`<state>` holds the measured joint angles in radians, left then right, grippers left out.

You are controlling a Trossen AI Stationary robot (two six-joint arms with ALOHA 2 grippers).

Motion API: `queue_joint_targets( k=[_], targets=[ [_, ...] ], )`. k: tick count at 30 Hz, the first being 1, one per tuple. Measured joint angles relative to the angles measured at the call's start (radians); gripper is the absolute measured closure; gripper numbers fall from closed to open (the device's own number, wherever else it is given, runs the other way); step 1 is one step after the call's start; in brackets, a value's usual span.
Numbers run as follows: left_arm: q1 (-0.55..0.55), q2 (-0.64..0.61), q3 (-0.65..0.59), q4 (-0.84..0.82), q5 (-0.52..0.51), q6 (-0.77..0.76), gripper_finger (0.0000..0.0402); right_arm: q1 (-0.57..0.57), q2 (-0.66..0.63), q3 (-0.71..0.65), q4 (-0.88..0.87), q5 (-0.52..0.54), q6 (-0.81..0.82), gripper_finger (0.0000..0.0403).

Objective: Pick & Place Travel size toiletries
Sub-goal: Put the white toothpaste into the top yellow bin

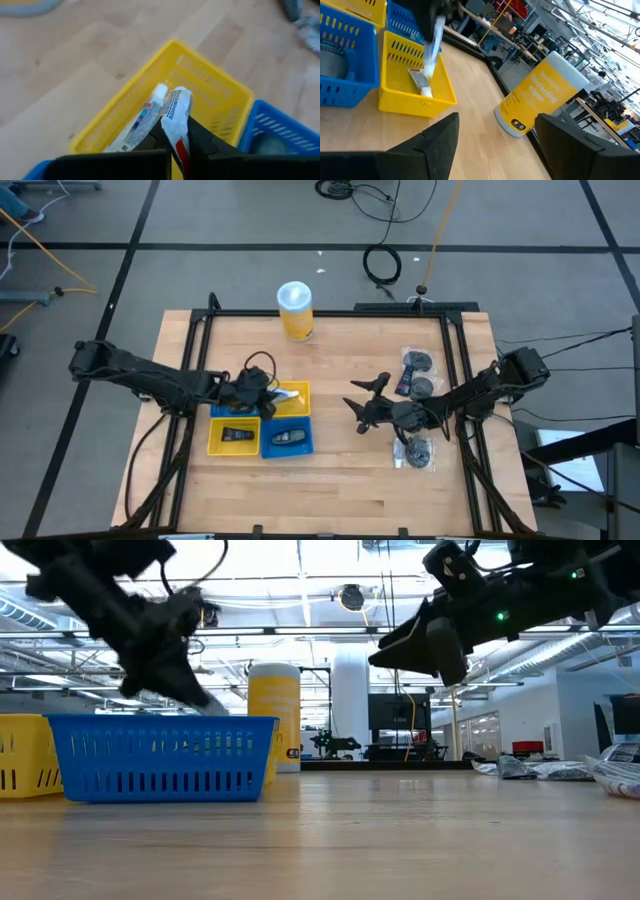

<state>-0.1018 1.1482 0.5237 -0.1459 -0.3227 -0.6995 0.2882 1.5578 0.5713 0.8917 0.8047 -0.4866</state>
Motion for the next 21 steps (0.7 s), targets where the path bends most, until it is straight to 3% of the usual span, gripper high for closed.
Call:
queue_joint_targets(
  k=[4,13,17,21],
  targets=[
    [0.001,0.041,-0.028,0.116,0.014,-0.008,0.0356,0.0,0.0,0.0,-0.005,-0.002,0.001,0.0151],
    [0.024,0.152,-0.03,0.167,0.109,-0.003,0.0307,0.0,0.0,0.0,0.002,0.001,-0.004,0.0151],
    [0.05,0.159,-0.029,0.182,0.146,0.031,0.027,0.0,0.0,0.0,0.002,0.002,-0.004,0.0152],
    [0.098,0.108,-0.023,0.138,0.262,0.074,0.0221,0.0,0.0,0.001,-0.006,0.002,-0.001,0.0152]
  ],
)
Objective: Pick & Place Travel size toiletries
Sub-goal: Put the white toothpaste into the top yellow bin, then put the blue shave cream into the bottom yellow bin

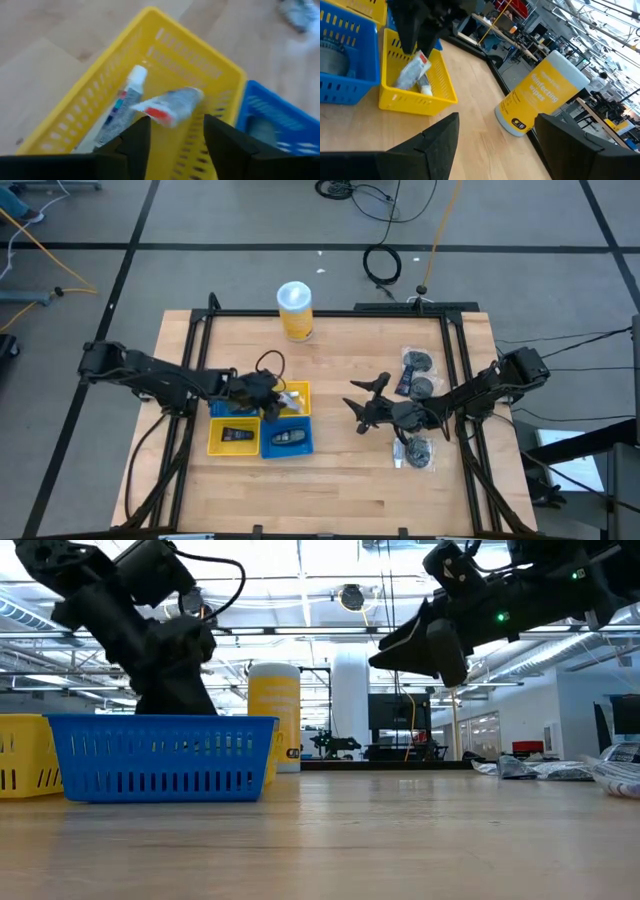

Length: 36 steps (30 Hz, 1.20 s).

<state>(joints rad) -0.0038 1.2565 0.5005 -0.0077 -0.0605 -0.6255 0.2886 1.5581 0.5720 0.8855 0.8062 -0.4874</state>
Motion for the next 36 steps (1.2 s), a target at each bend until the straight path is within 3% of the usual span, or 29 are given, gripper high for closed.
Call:
queue_joint_targets(
  k=[3,8,13,17,20,24,30,36],
  targets=[
    [0.034,-0.059,0.022,-0.089,0.06,0.003,0.0191,0.0,0.0,0.0,-0.003,0.0,0.003,0.0152],
    [0.05,-0.162,0.039,-0.2,-0.004,0.041,0.0167,-0.001,0.0,0.0,-0.008,0.0,0.033,0.0152],
    [0.006,-0.18,0.039,-0.05,-0.112,0.209,0.0168,-0.03,0.0,0.0,-0.022,0.009,0.143,0.0152],
    [-0.038,-0.117,0.04,0.124,-0.155,0.37,0.0179,-0.05,-0.036,0.0,-0.111,0.144,0.227,0.0152],
    [-0.058,-0.044,0.038,0.244,-0.175,0.445,0.0189,-0.059,-0.118,0.001,-0.299,0.226,0.347,0.0152],
    [-0.059,0.087,0.039,0.411,-0.178,0.487,0.02,-0.065,-0.28,0.01,-0.63,0.236,0.613,0.0152],
    [-0.059,0.268,0.04,0.602,-0.177,0.501,0.0211,-0.113,-0.497,0.01,-1.099,0.017,0.989,0.0151],
    [-0.056,0.317,0.039,0.614,-0.176,0.5,0.0205,-0.271,-0.621,0.01,-1.572,-0.185,1.306,0.0151]
  ],
)
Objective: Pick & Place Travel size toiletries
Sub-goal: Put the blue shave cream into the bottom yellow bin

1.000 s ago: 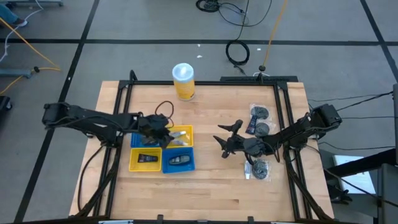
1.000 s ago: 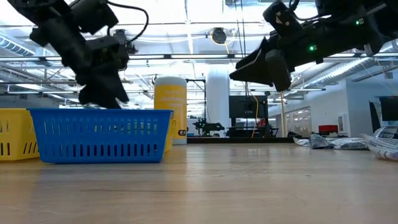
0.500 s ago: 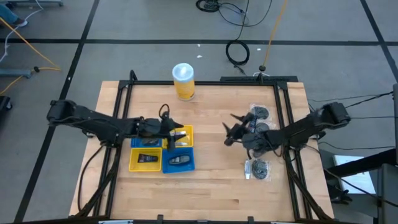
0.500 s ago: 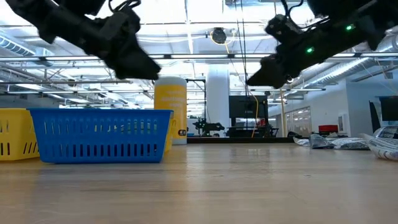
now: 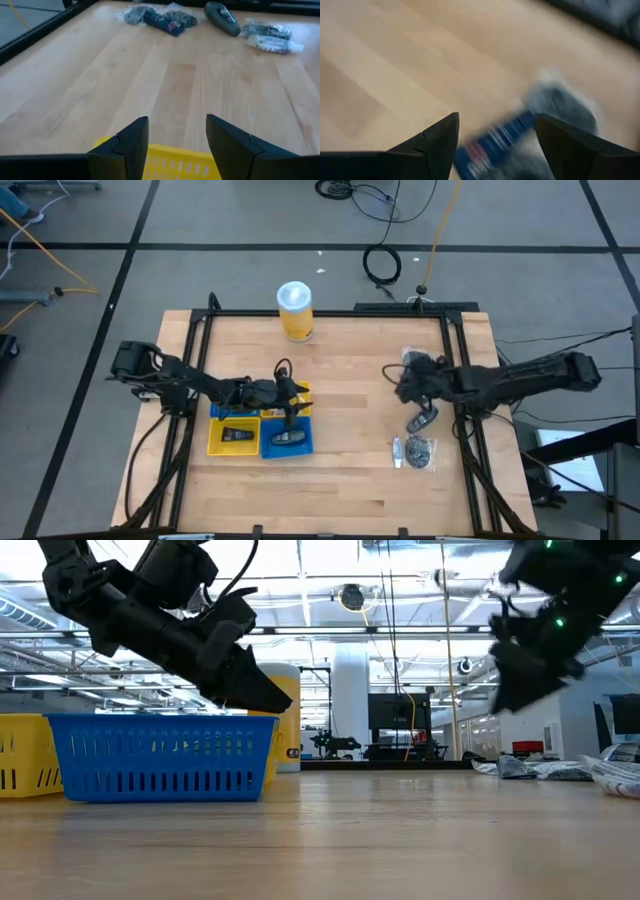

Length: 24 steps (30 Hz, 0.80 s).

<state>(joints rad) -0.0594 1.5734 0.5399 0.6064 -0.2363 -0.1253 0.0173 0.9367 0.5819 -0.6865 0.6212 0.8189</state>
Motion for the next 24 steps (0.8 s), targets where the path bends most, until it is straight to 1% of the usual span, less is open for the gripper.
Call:
queue_joint_targets(
  k=[2,3,7,9,11,14,19,24],
  targets=[
    [0.0,-0.001,0.0,0.007,0.0,0.0,0.0204,-0.044,-0.001,-0.005,-0.076,-0.057,0.044,0.0146],
    [0.0,-0.002,0.001,0.008,0.0,0.0,0.0204,-0.062,0.002,-0.012,-0.087,-0.08,0.051,0.0142],
    [0.0,-0.002,0.001,0.007,0.001,0.0,0.0204,-0.116,0.028,-0.062,-0.032,-0.131,0.06,0.0117],
    [0.0,-0.002,0.001,0.005,0.002,0.0,0.0204,-0.141,0.043,-0.102,0.044,-0.152,0.059,0.0107],
    [-0.001,-0.002,0.001,0.004,0.002,0.0,0.0204,-0.164,0.063,-0.148,0.164,-0.173,0.044,0.01],
    [-0.002,-0.002,0.001,0.006,0.002,-0.001,0.0204,-0.197,0.102,-0.21,0.335,-0.214,0.013,0.0098],
    [-0.002,-0.002,0.001,0.008,0.003,-0.008,0.0204,-0.219,0.184,-0.255,0.528,-0.232,-0.045,0.0126],
    [-0.002,-0.002,0.001,0.034,0.003,-0.009,0.0204,-0.211,0.275,-0.255,0.699,-0.265,-0.168,0.0183]
  ],
)
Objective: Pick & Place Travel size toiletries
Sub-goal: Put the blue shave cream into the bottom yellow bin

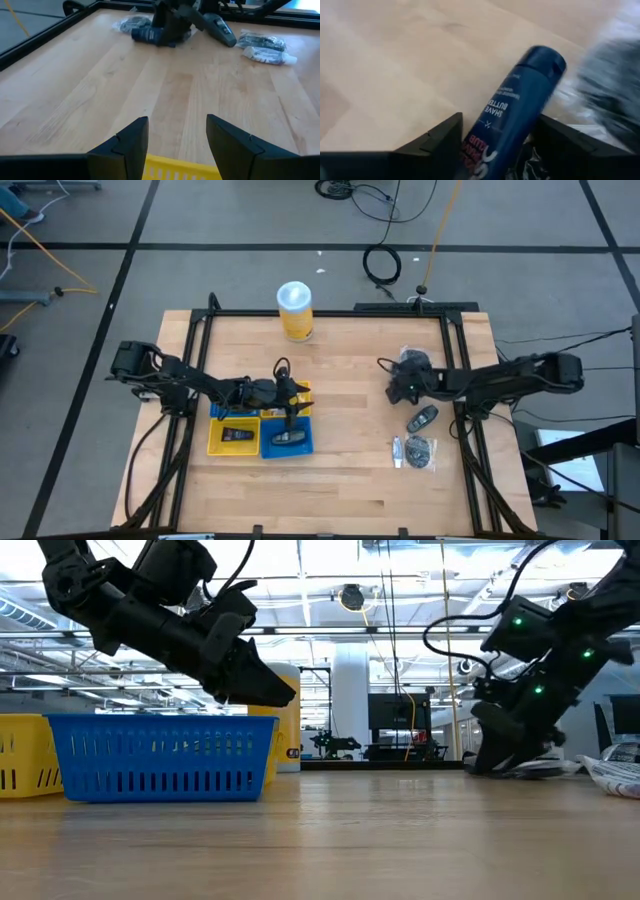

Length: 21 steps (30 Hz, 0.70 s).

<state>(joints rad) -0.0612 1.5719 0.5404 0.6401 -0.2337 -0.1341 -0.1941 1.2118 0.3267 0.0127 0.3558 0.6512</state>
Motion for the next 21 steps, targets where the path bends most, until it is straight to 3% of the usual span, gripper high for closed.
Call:
queue_joint_targets(
  k=[12,17,21],
  targets=[
    [0.004,0.0,0.002,0.098,0.005,0.052,0.0204,0.154,0.078,0.025,0.343,-0.029,-0.344,0.0328],
    [0.027,0.0,0.04,0.128,0.054,0.091,0.0204,0.243,0.077,0.038,0.448,-0.025,-0.488,0.0373],
    [0.046,0.0,0.077,0.122,0.107,0.106,0.0204,0.273,0.078,0.038,0.447,-0.019,-0.508,0.0392]
  ],
)
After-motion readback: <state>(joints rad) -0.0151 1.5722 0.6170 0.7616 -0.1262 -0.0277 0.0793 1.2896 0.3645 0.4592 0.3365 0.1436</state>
